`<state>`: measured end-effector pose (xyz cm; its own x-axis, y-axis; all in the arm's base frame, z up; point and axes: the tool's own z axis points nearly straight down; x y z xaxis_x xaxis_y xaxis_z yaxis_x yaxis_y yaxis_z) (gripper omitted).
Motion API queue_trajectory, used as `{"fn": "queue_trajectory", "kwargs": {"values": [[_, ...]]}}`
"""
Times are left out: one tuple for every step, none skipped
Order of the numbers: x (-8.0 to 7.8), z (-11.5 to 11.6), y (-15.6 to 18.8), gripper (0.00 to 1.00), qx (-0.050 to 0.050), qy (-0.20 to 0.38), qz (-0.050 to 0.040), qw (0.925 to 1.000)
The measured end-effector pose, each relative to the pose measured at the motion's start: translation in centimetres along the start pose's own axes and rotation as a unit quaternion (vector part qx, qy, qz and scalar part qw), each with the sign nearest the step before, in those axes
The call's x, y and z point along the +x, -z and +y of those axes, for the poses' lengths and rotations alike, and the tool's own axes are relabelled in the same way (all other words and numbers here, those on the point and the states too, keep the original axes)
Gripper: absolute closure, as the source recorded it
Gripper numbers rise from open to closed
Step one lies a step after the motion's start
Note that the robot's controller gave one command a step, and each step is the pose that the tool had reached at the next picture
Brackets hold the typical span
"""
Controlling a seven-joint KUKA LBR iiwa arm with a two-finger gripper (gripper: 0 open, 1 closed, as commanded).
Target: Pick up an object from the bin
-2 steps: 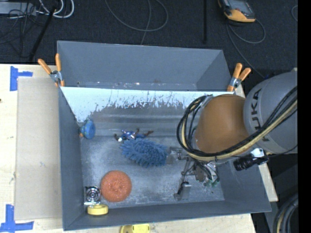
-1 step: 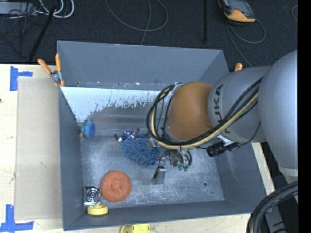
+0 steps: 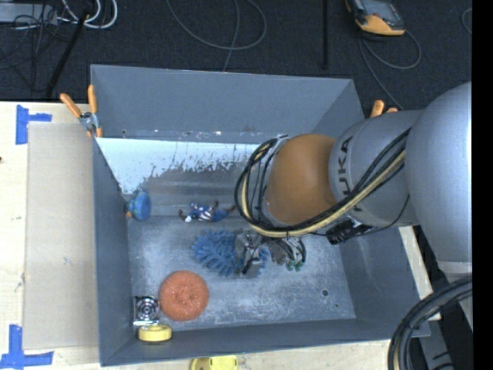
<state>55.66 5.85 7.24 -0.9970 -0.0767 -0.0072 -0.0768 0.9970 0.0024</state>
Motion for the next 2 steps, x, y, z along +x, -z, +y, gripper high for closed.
{"fn": "queue_trajectory", "kwargs": {"values": [[0.0,0.0,0.0,1.0,0.0,0.0,0.0,1.0],[-0.1,0.2,13.4,1.0,0.001,0.011,0.0034,0.9999]]}}
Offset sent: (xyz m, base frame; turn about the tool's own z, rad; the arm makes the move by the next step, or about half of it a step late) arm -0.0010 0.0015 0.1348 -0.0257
